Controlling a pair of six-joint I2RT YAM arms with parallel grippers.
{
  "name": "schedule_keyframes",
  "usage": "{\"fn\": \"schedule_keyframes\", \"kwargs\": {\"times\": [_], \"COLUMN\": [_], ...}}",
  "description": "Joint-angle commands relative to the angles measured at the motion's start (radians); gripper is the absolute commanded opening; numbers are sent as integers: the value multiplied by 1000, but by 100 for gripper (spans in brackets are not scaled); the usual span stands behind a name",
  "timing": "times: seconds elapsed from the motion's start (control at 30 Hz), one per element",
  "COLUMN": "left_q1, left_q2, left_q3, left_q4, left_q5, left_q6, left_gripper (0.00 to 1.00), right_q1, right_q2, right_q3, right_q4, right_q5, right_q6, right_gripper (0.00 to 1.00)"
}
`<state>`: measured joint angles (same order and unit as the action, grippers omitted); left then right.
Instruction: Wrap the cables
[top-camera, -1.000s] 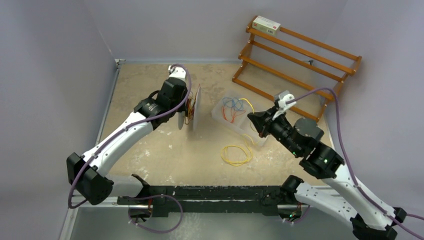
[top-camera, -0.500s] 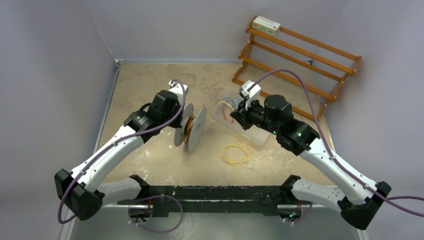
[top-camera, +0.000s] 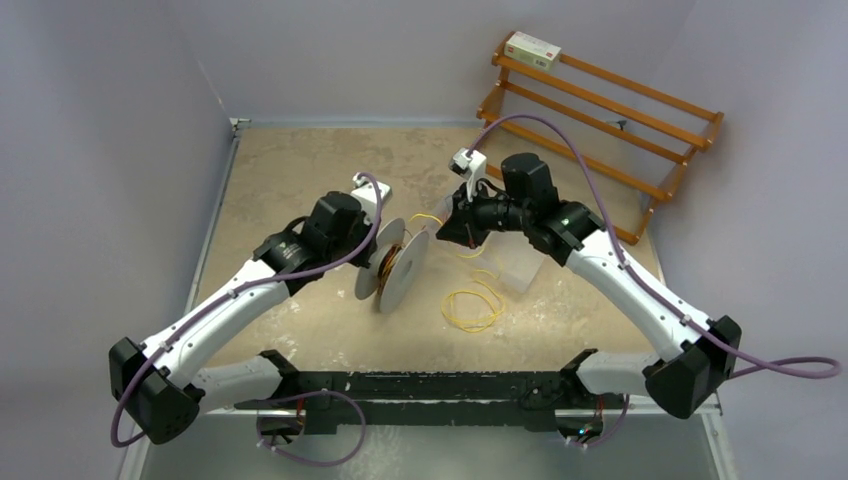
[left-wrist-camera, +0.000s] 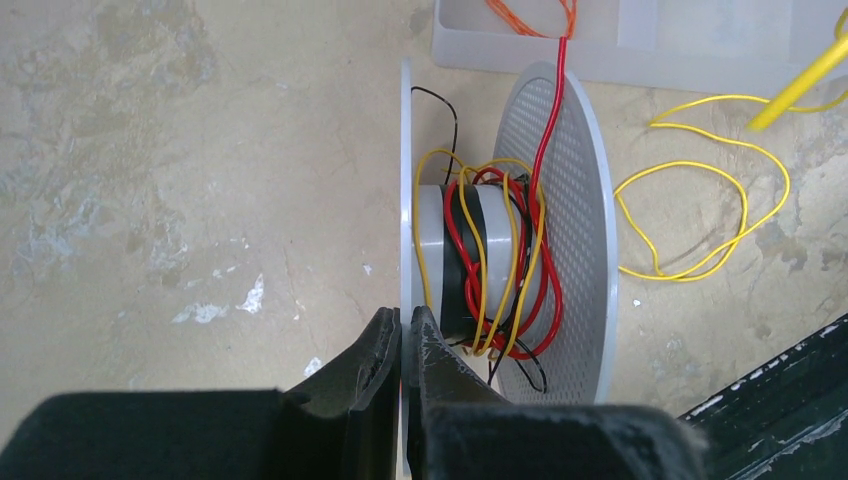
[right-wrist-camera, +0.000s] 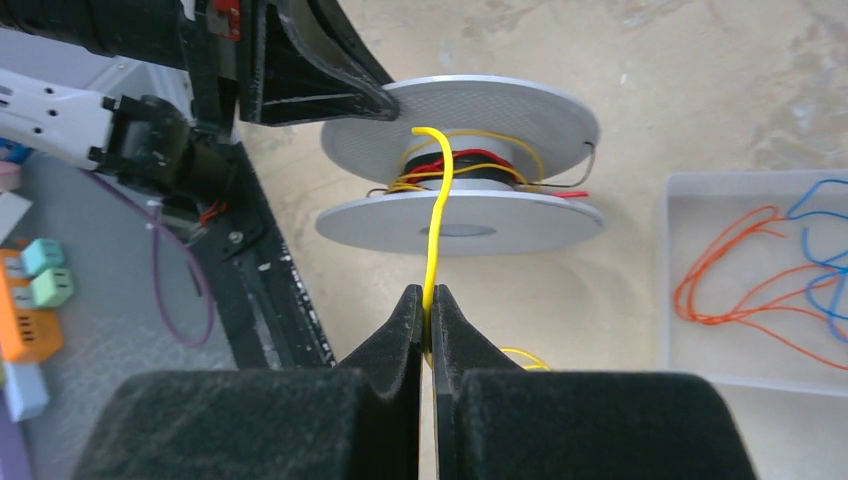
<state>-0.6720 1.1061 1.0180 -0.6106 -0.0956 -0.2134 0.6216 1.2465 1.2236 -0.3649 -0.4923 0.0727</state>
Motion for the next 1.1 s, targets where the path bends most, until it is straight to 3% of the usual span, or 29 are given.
{"fn": "schedule_keyframes", "kwargs": {"times": [0.0,0.33,0.77,1.07], "left_q1": [-15,-24,-24,-23], "left_q2": [1,19,-4,-6], "left_q3": [6,7,-36,-40], "left_q4": [130,150,183,189], "left_q5": [35,49,83,102], "left_q6": [51,71,68,65], "left_gripper": [0,0,2,8], "right_q1": [-4,-22,-28,-28], "right_q2": [31,193,365,403], "right_q3": [79,162,275,294], "right_q4": [-35,-97,-236,-244], "right_q5": [-110,-271,-231,-244], "right_q6": [70,181,194,194], "right_gripper": [0,0,0,0]}}
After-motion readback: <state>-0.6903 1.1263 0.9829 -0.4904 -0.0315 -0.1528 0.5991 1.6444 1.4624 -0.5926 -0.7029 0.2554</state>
